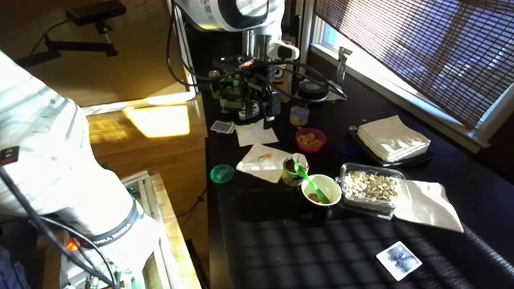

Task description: Pick up the orange objects from the napkin and place them in the black and white bowl.

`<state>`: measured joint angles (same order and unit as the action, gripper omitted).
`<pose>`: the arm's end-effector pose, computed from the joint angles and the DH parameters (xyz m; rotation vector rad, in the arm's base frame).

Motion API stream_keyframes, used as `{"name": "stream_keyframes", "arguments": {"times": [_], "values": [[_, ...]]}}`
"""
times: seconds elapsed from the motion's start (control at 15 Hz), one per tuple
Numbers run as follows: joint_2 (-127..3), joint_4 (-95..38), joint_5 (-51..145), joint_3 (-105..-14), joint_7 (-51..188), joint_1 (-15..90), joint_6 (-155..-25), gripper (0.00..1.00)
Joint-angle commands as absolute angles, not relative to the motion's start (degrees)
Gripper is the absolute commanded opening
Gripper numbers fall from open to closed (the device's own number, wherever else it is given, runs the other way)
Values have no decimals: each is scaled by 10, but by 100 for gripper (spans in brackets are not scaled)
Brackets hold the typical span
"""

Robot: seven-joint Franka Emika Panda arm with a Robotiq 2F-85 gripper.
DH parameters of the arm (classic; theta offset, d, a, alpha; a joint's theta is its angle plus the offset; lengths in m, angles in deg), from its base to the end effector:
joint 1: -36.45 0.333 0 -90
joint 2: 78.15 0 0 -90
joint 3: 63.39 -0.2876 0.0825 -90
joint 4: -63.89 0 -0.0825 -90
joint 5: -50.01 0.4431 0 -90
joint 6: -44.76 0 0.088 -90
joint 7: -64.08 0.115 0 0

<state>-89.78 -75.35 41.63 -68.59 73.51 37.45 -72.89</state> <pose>0.4896 0.0427 0.2981 2.9689 0.0290 -0.2301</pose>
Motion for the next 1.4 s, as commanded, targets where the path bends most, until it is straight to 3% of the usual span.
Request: {"name": "stream_keyframes", "arguments": {"times": [0.0, 0.4, 0.73, 1.33], "values": [[-852, -767, 395, -712, 778, 399, -861, 100], [-776, -798, 368, -721, 754, 421, -1039, 100], [-787, -792, 389, -715, 764, 424, -1012, 100], [-680, -771, 396, -699, 769, 427, -1031, 100]]}}
